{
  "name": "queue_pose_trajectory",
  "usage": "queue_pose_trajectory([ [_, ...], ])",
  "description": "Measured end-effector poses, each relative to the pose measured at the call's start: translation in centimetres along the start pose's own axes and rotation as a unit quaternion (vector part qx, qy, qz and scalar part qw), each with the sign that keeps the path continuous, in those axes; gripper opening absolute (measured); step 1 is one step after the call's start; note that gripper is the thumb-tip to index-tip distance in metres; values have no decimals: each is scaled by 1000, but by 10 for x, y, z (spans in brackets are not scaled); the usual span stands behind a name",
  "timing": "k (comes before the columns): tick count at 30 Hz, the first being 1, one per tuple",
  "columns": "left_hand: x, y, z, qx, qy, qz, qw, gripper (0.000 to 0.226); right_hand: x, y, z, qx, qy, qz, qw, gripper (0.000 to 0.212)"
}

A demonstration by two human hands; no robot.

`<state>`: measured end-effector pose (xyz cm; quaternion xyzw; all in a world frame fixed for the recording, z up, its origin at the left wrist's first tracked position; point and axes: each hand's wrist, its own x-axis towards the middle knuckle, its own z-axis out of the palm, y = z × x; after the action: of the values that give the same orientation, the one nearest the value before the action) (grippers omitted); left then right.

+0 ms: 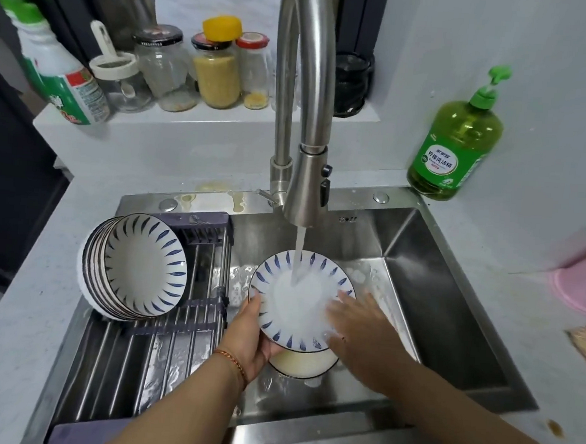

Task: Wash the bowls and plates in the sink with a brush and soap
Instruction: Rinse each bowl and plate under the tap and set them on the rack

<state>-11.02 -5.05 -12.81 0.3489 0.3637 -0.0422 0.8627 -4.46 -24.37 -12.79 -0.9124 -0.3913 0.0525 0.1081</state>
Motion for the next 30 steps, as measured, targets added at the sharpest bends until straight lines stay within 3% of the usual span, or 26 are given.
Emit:
queue_pose_trajectory([
  [2, -3, 0, 4, 12, -1, 17, 1000, 51, -9, -17, -8, 11, -49, -78, 996, 64],
  [4, -6, 0, 5, 33, -4, 26, 999, 53, -9, -38, -19, 111, -109, -74, 985, 77],
  [7, -12, 0, 8, 71, -2, 26, 997, 56, 11, -59, -29, 258, -195, -24, 946, 53],
  [10, -17, 3, 11, 107, -12, 37, 993, 54, 38, -64, -27, 258, -212, -46, 942, 49],
  [16, -21, 8, 15, 100, -18, 49, 994, 48, 70, -34, -20, 89, -183, -12, 979, 57],
  [19, -20, 16, 14, 128, 37, 82, 988, 45, 60, -17, -26, 0, -155, -3, 988, 76],
  [22, -17, 31, 12, 151, 82, 81, 982, 42, 34, -10, -29, 12, -142, -47, 989, 98],
  [24, -13, 41, 12, 161, 96, 70, 980, 43, 18, -10, -25, 46, -104, -98, 989, 86],
  [27, -6, 47, 17, 188, 102, 50, 976, 41, 8, -6, -9, 47, 23, -147, 988, 47],
  [30, -4, 46, 29, 174, 97, 34, 979, 33, 8, -10, -2, 120, 72, -139, 980, 39],
])
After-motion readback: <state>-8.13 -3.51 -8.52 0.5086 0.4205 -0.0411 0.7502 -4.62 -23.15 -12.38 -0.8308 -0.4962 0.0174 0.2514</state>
